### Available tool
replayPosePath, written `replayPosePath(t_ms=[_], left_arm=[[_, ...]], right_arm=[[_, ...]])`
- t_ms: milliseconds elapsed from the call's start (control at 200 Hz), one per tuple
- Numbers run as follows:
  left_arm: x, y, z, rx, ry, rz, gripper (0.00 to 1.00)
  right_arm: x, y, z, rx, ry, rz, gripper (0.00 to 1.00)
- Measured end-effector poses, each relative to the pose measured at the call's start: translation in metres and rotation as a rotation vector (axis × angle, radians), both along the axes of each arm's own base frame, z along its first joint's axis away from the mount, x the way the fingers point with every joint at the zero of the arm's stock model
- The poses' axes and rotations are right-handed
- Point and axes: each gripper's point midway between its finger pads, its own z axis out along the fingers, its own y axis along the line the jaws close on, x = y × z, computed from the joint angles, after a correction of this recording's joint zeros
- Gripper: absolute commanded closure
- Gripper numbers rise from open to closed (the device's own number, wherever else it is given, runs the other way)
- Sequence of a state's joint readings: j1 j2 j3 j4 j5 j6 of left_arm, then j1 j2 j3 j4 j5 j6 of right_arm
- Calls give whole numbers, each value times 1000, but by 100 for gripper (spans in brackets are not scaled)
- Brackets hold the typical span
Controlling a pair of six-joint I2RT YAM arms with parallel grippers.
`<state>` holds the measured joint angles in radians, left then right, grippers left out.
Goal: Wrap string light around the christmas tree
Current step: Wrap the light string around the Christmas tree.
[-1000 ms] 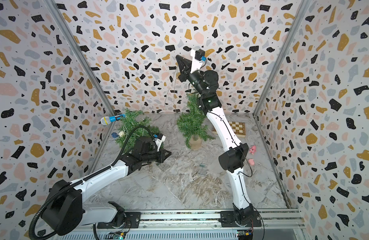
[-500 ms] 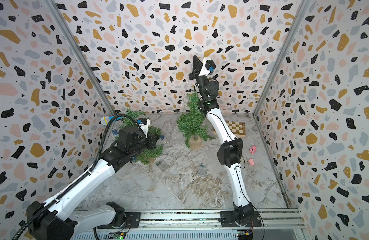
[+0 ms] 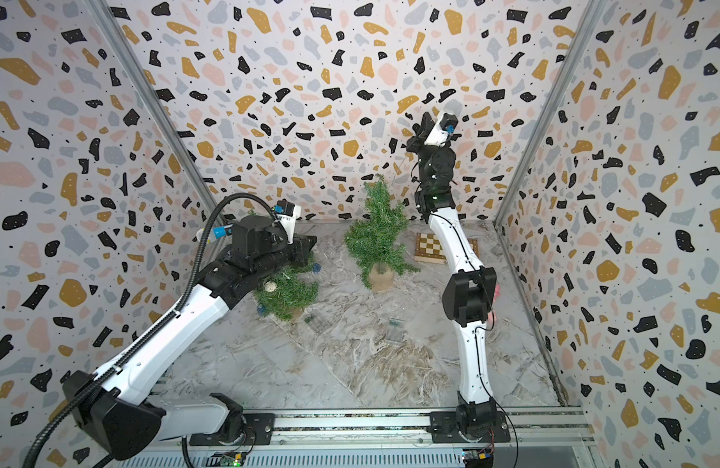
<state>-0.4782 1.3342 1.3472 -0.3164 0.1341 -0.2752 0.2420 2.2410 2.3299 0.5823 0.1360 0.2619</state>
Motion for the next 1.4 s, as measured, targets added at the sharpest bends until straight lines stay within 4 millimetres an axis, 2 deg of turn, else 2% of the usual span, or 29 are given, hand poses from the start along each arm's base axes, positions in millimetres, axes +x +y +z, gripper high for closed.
replayPosePath(t_ms=[155,320,425,526,656,736,816,1026,1221,1402], left_arm=[[8,-3,14,37,-6,-13,100],[18,-7,50,38,-62,-21,100],[33,-11,66,42,-86,-18,100],[48,-13,70,65,-86,-9,100],[60,-12,77,114,-106,5,100],[65,-15,90,128,-141,-10,100],[62,-24,104,108,-177,-72,100],[38,-48,128,29,-210,-249,100],[29,-49,121,28,-176,-281,100],[-3,-39,102,21,-99,-316,100]], right_arm=[[-5,-23,-17,-31,59,-69,100],[-8,-73,-33,-37,123,-194,100],[-16,-105,-48,-22,181,-278,100],[-32,-138,-69,9,253,-351,100],[-63,-163,-104,70,346,-392,100],[-77,-166,-122,96,385,-392,100],[-82,-163,-132,106,409,-381,100],[-83,-159,-138,108,427,-373,100],[-86,-163,-134,112,424,-377,100],[-87,-162,-132,125,421,-361,100]])
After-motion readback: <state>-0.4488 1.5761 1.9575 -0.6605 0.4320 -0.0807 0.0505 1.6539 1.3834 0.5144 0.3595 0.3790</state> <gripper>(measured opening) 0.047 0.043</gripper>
